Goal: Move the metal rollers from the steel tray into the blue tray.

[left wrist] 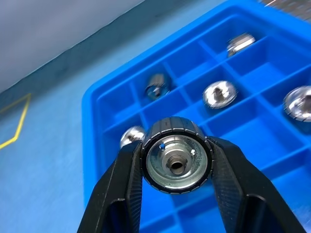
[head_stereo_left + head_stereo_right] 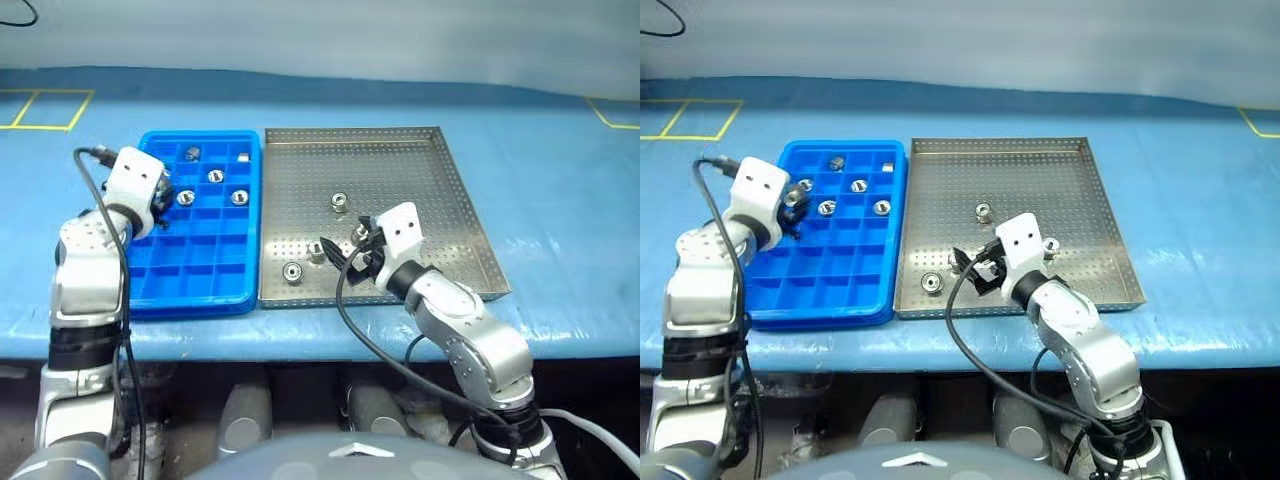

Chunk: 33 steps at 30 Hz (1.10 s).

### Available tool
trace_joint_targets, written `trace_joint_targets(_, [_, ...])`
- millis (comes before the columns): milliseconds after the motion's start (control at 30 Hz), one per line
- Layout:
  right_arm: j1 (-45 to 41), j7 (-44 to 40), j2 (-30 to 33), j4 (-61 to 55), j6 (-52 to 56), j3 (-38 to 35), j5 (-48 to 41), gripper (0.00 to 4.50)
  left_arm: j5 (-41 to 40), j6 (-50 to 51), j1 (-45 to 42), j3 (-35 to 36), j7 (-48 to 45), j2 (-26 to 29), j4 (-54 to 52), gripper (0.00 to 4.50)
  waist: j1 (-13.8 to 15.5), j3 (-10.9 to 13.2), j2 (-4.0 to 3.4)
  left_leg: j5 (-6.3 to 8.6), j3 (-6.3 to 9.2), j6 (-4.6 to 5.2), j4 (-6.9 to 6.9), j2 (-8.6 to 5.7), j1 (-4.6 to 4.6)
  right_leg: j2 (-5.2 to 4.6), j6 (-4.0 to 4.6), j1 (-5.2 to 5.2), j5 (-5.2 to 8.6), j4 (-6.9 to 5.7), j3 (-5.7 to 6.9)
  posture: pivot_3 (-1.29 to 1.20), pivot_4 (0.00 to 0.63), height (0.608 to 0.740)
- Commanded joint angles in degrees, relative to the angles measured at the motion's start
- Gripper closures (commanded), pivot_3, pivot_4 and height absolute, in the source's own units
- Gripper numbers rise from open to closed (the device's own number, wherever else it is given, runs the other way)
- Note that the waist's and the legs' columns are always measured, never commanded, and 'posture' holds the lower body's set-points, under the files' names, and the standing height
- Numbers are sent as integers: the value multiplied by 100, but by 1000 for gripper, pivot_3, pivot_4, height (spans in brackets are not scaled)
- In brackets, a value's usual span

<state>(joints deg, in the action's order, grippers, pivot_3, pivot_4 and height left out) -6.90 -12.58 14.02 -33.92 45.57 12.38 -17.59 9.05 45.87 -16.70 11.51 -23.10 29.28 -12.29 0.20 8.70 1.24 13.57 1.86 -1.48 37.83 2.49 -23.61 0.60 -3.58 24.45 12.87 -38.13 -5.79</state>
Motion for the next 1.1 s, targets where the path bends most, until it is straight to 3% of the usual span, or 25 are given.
trace_joint_targets(33, [-84,-135,12,-1,-200,75,55,0,125,146,262,168,516,-157,-413,2788,64,0,1,0,-1,0,2,0,0,0,0,0,0,1,0,168,150,740])
trace_joint_targets(333, [110,-138,9,-139,-217,-1,121,0,127,316,583,53,1025,-436,-265,2788,125,-2,2,-2,-5,-3,4,2,4,0,9,-2,1,3,-1,129,150,740])
trace_joint_targets(600, [279,-33,0,-265,-201,-41,184,0,22,138,89,107,1321,-464,308,80,55,-3,0,-3,-6,-4,4,2,9,1,9,-4,-2,-1,-1,84,150,740])
trace_joint_targets(733, [350,21,-12,-330,-202,-69,198,0,-97,158,-126,-2,1201,-443,130,31,62,-3,2,-3,-6,-4,4,0,3,-1,8,-3,-3,6,-2,84,150,740])
trace_joint_targets(900, [445,48,52,-464,-185,-193,178,0,-1700,-17,-577,-181,-256,-742,-809,31,64,-2,4,-3,-5,-5,7,-3,-9,-5,-10,-2,-14,20,-1,57,150,740])
trace_joint_targets(1100, [632,56,205,-616,-101,-555,132,0,-2448,-293,-1073,-1266,-2225,148,-576,31,-143,-2,-1,-2,-10,-4,-4,-1,3,0,-8,-3,-12,17,-7,35,150,740])
